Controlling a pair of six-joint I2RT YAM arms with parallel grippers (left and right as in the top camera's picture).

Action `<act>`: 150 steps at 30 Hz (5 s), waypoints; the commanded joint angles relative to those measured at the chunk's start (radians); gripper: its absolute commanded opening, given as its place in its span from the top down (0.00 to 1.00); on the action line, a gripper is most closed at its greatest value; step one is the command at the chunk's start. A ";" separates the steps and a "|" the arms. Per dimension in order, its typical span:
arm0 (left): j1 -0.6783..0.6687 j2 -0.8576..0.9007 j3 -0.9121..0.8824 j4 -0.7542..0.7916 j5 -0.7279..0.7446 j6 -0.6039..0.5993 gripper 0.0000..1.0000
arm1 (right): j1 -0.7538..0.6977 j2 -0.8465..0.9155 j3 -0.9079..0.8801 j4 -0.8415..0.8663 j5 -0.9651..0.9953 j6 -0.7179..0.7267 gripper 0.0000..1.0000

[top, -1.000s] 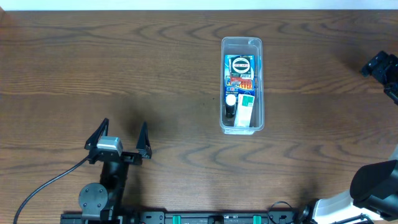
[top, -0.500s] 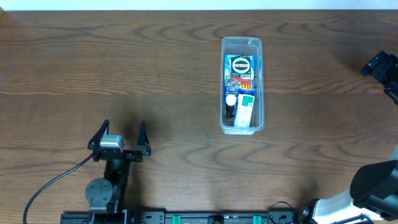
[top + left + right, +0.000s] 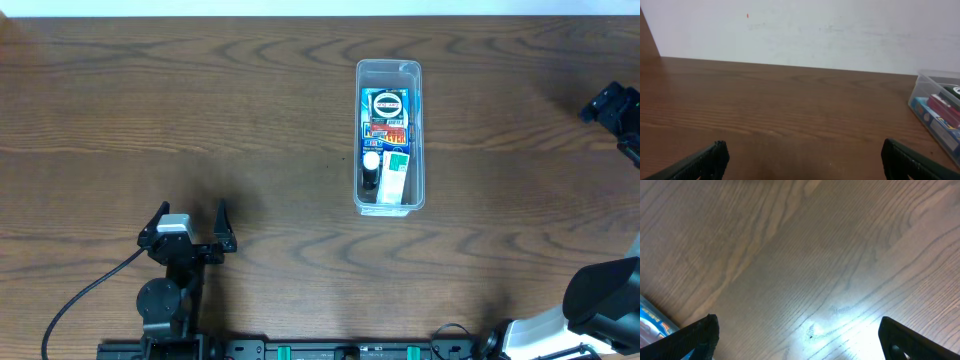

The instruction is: Pack container

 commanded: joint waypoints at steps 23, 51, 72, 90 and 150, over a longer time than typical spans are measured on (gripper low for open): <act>0.006 -0.006 -0.012 -0.042 0.011 0.021 0.02 | -0.005 0.005 0.000 0.001 0.004 0.011 0.01; 0.006 -0.006 -0.012 -0.042 0.011 0.021 0.02 | 0.009 -0.286 0.000 0.001 0.004 0.011 0.01; 0.006 -0.006 -0.012 -0.042 0.011 0.021 0.02 | 0.181 -0.808 -0.028 -0.009 0.014 0.010 0.01; 0.006 -0.006 -0.012 -0.042 0.011 0.021 0.02 | 0.371 -1.292 -0.946 0.752 -0.075 0.010 0.01; 0.006 -0.006 -0.012 -0.042 0.011 0.021 0.02 | 0.480 -1.731 -1.825 1.288 -0.060 -0.364 0.01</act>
